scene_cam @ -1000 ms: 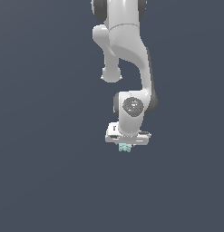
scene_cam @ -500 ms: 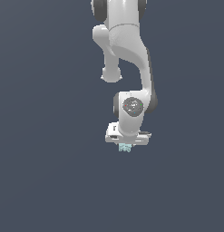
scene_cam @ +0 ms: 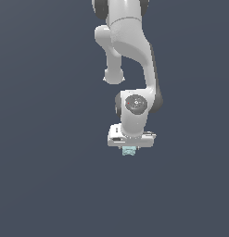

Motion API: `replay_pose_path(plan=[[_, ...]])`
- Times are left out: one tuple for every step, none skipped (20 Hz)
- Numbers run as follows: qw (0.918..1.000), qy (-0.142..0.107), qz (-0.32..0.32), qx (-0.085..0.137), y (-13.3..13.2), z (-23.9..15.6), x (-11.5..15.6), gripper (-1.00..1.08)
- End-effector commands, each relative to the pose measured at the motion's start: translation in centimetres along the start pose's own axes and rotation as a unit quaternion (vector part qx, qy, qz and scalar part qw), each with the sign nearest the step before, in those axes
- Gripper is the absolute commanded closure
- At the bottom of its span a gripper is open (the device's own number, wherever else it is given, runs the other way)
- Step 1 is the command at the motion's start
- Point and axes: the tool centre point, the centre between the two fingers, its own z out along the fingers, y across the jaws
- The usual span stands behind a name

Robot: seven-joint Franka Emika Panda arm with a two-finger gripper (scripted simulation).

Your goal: Pick up the object and move it to a goal position.

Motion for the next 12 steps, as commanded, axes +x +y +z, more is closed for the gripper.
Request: replay_pose_path(plan=[[0.9998,0.009,-0.015,0.005,-0.1,-1.3,0.7,1.08],[0.9996,0.013,-0.022,0.007,-0.2,-2.0,1.0,1.08],[0.9994,0.018,-0.030,0.010,-0.2,-2.6,1.3,1.08],[0.9990,0.023,-0.038,0.013,-0.3,-3.4,1.6,1.08],[0.9984,0.028,-0.046,0.016,-0.4,-4.1,1.9,1.08],[0.9977,0.033,-0.055,0.019,-0.5,-5.0,2.2,1.08],[0.9969,0.038,-0.065,0.022,-0.6,-5.8,2.6,1.08],[0.9959,0.044,-0.075,0.026,-0.7,-6.7,2.9,1.08],[0.9946,0.050,-0.085,0.030,-0.8,-7.7,3.3,1.08],[0.9933,0.056,-0.096,0.033,-0.9,-8.6,3.6,1.08],[0.9917,0.062,-0.106,0.037,-1.0,-9.6,3.9,1.08],[0.9901,0.068,-0.116,0.041,-1.1,-10.5,4.2,1.08]])
